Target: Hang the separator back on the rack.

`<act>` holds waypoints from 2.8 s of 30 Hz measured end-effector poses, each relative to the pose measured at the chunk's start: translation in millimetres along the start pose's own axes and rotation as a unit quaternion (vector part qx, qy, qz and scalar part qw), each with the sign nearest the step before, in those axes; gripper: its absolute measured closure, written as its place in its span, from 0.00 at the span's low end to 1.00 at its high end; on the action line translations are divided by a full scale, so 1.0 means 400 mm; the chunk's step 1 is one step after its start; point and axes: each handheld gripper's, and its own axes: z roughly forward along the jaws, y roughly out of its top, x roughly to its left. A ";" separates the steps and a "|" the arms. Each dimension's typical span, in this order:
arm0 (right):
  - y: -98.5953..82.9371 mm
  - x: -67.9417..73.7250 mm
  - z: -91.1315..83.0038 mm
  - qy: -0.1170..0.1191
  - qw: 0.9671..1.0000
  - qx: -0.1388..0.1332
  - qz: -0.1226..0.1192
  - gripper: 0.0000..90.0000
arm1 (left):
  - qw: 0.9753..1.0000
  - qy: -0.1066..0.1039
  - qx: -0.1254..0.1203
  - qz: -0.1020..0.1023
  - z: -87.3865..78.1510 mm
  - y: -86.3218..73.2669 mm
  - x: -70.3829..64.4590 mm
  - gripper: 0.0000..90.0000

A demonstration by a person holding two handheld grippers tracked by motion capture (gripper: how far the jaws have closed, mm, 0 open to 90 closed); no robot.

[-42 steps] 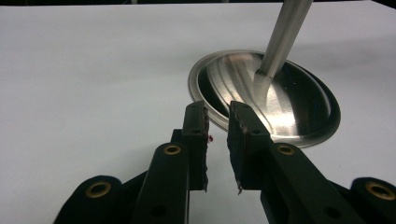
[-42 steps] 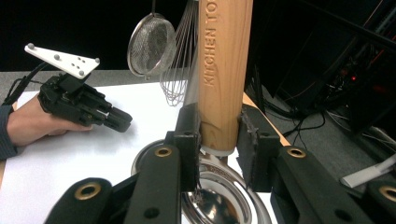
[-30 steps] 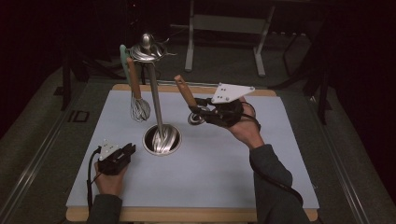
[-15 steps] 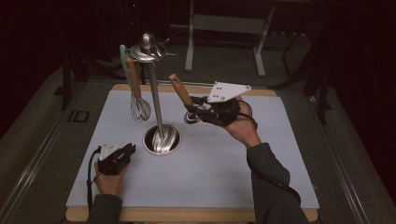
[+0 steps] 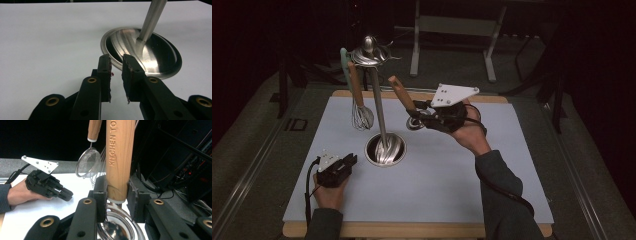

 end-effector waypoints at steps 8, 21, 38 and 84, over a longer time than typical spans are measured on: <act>0.016 -0.004 0.004 -0.002 1.000 -0.002 -0.004 0.79 | 1.000 -0.001 0.000 0.000 0.000 0.000 0.000 0.86; 0.037 -0.011 0.004 -0.004 1.000 -0.006 -0.005 0.79 | 1.000 -0.001 0.000 0.001 0.000 0.000 0.000 0.86; 0.055 -0.011 0.014 0.004 1.000 -0.009 -0.010 0.79 | 1.000 -0.001 0.000 0.000 0.000 0.000 0.000 0.86; 0.073 -0.006 0.068 -0.007 1.000 0.010 -0.004 0.79 | 1.000 -0.002 -0.001 0.000 -0.001 0.000 0.000 0.86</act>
